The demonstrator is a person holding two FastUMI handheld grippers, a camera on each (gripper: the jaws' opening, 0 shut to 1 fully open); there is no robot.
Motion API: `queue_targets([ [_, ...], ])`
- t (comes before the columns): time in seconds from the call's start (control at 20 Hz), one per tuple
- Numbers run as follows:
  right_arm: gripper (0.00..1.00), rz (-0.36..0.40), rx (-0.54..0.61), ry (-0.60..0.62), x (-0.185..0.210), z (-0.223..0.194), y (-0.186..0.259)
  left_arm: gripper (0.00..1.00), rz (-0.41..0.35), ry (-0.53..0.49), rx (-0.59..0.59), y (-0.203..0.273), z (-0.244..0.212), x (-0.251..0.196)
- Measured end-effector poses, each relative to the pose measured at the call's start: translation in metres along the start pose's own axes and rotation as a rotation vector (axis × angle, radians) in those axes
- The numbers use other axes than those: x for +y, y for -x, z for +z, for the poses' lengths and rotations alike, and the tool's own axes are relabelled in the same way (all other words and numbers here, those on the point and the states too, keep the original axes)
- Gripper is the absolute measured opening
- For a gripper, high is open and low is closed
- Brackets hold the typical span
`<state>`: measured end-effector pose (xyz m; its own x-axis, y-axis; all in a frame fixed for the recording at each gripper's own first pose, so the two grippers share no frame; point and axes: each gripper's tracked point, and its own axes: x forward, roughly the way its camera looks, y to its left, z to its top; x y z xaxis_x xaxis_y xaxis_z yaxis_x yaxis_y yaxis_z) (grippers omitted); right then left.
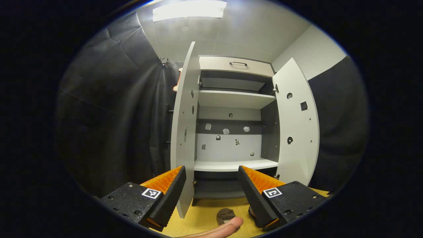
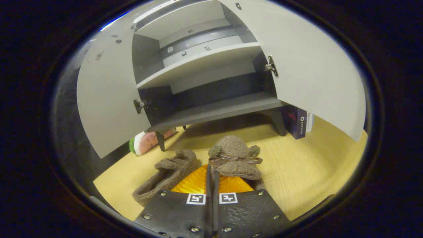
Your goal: Grab one shoe with the right hand and put it into the shoe cabinet, grab the other shoe with the left hand and put it into the shoe cabinet; then close the right door with the right hand and the left door with the left hand.
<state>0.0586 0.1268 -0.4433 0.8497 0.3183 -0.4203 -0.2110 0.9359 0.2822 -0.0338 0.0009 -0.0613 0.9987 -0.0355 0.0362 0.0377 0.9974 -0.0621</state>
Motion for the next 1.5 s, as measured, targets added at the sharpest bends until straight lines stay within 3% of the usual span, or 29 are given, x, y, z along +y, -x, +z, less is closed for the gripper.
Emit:
queue_targets([
  [0.45,0.01,0.014,-0.295,0.149,0.035,0.159,0.078,0.96,0.020,0.009,0.001,-0.010,-0.003,0.008],
  [0.75,0.01,0.054,-0.390,0.171,0.064,0.270,0.094,0.96,0.001,0.025,0.036,-0.024,-0.021,0.007],
  [1.0,0.01,0.055,-0.368,0.195,0.080,0.352,0.059,0.96,-0.015,0.024,0.071,-0.040,-0.038,0.003],
  [1.15,0.01,-0.013,-0.338,0.211,0.070,0.395,0.012,0.97,-0.012,0.023,0.097,-0.050,-0.044,0.005],
  [1.5,0.01,-0.104,-0.233,0.236,0.050,0.428,-0.107,0.97,-0.024,0.029,0.104,-0.061,-0.055,0.009],
])
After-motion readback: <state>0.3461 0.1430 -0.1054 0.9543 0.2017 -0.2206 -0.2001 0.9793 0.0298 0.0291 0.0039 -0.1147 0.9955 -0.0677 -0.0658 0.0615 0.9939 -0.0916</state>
